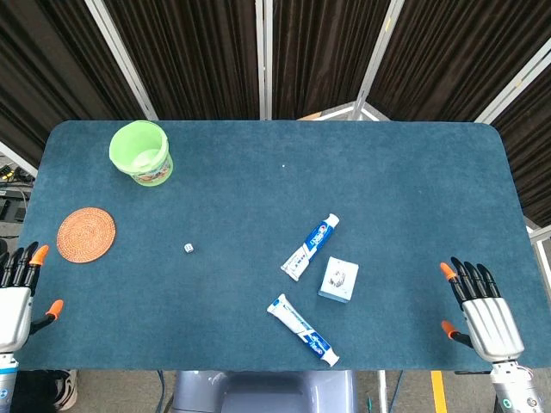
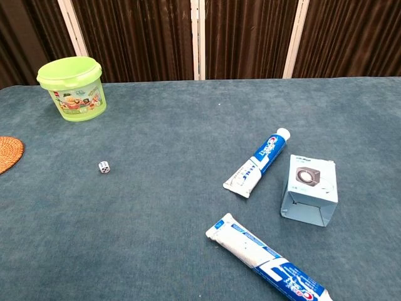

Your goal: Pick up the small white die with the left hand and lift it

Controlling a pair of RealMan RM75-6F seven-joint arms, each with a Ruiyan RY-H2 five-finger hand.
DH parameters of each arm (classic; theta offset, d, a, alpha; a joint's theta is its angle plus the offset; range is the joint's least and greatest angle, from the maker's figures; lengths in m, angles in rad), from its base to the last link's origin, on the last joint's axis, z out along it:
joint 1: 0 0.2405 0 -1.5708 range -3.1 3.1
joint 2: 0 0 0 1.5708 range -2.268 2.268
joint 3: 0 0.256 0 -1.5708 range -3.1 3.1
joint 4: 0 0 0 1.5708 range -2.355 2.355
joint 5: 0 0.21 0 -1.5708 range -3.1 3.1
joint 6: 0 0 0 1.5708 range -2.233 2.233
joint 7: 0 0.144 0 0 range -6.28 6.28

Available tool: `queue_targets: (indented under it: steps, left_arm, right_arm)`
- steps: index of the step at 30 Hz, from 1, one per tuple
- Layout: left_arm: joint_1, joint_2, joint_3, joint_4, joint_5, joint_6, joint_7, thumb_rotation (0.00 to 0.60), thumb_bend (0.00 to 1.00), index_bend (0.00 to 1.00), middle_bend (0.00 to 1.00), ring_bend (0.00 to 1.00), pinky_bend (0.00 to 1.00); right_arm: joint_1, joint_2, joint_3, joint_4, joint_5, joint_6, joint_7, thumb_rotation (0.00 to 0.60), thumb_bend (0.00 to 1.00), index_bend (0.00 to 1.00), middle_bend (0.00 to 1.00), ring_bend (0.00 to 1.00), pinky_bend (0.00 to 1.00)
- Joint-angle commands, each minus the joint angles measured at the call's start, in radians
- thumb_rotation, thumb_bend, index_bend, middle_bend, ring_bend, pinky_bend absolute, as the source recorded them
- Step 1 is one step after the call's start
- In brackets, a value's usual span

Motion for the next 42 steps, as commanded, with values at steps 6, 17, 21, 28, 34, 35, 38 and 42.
queue_targets:
  steps: [6, 17, 21, 28, 34, 35, 38, 42]
  left_arm:
    - [0.002, 0.000, 0.002, 0.003, -0.002, 0.000, 0.000, 0.600, 0.25, 0.00, 0.00, 0.00, 0.00]
    - [-0.043, -0.002, 0.001, 0.040, 0.003, -0.074, 0.013, 0.600, 0.25, 0.00, 0.00, 0.00, 0.00]
    - [-0.095, 0.024, 0.000, 0.062, 0.030, -0.142, -0.025, 0.600, 0.25, 0.00, 0.00, 0.00, 0.00]
    - [-0.220, 0.034, -0.031, 0.137, 0.053, -0.282, -0.067, 0.600, 0.28, 0.18, 0.00, 0.00, 0.00]
    - [-0.360, -0.002, -0.035, 0.214, 0.084, -0.456, -0.076, 0.600, 0.30, 0.27, 0.00, 0.00, 0.00]
    - [-0.376, -0.010, -0.035, 0.223, 0.087, -0.474, -0.071, 0.600, 0.30, 0.27, 0.00, 0.00, 0.00]
    - [-0.434, -0.051, -0.038, 0.265, 0.096, -0.531, -0.035, 0.600, 0.30, 0.30, 0.00, 0.00, 0.00]
    - [-0.491, -0.107, -0.042, 0.313, 0.091, -0.589, 0.018, 0.600, 0.31, 0.30, 0.00, 0.00, 0.00]
  right_arm:
    - [0.000, 0.000, -0.004, -0.002, -0.002, -0.003, -0.003, 0.600, 0.08, 0.00, 0.00, 0.00, 0.00]
    - [0.002, 0.004, 0.008, -0.002, 0.020, -0.008, 0.006, 0.600, 0.08, 0.00, 0.00, 0.00, 0.00]
    - [0.001, 0.006, 0.012, -0.003, 0.023, -0.001, 0.010, 0.600, 0.08, 0.00, 0.00, 0.00, 0.00]
    - [0.000, 0.008, 0.011, -0.003, 0.021, 0.001, 0.014, 0.600, 0.08, 0.00, 0.00, 0.00, 0.00]
    - [0.003, 0.008, 0.015, 0.001, 0.038, -0.012, 0.018, 0.600, 0.08, 0.00, 0.00, 0.00, 0.00]
    - [0.004, 0.008, 0.016, 0.002, 0.041, -0.015, 0.020, 0.600, 0.08, 0.00, 0.00, 0.00, 0.00]
    - [0.007, 0.011, 0.022, 0.004, 0.056, -0.023, 0.031, 0.600, 0.08, 0.00, 0.00, 0.00, 0.00]
    - [0.010, 0.014, 0.029, 0.007, 0.070, -0.029, 0.041, 0.600, 0.08, 0.00, 0.00, 0.00, 0.00]
